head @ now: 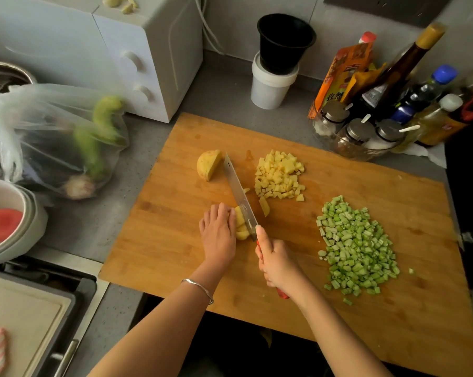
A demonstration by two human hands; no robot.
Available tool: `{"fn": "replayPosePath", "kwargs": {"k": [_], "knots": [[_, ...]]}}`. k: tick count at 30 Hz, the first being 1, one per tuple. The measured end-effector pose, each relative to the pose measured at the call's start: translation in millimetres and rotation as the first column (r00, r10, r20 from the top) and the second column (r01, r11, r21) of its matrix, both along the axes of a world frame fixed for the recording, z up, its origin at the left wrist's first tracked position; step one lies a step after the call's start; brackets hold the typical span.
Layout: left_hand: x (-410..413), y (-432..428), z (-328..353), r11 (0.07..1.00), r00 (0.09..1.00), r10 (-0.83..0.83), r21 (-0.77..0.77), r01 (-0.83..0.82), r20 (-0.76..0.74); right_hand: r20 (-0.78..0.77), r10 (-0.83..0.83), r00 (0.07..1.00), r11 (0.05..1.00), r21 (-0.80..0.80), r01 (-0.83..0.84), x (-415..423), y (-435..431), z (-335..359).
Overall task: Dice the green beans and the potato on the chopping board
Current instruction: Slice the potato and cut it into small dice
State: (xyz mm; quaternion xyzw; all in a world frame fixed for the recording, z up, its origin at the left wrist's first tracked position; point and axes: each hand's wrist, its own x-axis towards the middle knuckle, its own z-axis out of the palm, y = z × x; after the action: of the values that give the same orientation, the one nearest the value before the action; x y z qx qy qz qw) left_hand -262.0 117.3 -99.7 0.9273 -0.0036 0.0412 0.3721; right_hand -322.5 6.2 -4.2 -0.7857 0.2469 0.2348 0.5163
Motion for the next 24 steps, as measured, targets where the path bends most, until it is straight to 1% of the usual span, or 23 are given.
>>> {"fn": "replayPosePath", "kwargs": {"k": [3,7,10,13,15,18,20,21,24], "knots": [[-3.2,-0.6,-0.5,1.000,1.000,-0.018,0.016,0.018,0.016,0.009,-0.018,1.000,1.000,0.003,0.018,-7.6,0.1,-7.1],[-2.8,-2.0,0.7,0.999,1.000,0.005,0.034,-0.005,0.011,0.036,-0.040,0.999,0.997,-0.058,0.042,-6.2,6.2,-19.0],[-3.3,-1.6,0.2,1.000,1.000,-0.002,0.026,0.002,0.006,0.018,-0.044,0.999,0.997,-0.068,0.045,0.3,8.3,-24.4],[-3.4,-1.2,2.6,1.000,1.000,-0.023,-0.014,0.023,-0.004,0.014,-0.041,0.999,0.997,-0.066,0.042,2.0,4.8,-27.0],[-5.6,2.4,4.1,0.995,0.997,-0.077,-0.062,0.078,0.008,-0.005,-0.054,0.999,0.997,-0.047,0.053,4.2,2.0,-26.4],[-10.8,19.0,2.6,0.960,0.966,-0.250,-0.114,0.256,0.070,-0.020,-0.072,0.997,0.997,-0.010,0.072,6.3,1.4,-25.3],[-12.0,26.5,-0.1,0.933,0.933,-0.352,-0.047,0.356,0.078,-0.015,-0.067,0.998,0.998,-0.006,0.067,5.5,0.1,-25.8],[-11.9,28.3,-2.3,0.927,0.924,-0.375,0.007,0.375,0.081,-0.011,-0.059,0.998,0.998,-0.007,0.059,5.0,-0.5,-26.1],[-11.6,26.0,-6.0,0.936,0.930,-0.350,0.096,0.340,0.117,0.006,-0.022,1.000,1.000,-0.019,0.022,4.5,-5.5,-25.3]]}}
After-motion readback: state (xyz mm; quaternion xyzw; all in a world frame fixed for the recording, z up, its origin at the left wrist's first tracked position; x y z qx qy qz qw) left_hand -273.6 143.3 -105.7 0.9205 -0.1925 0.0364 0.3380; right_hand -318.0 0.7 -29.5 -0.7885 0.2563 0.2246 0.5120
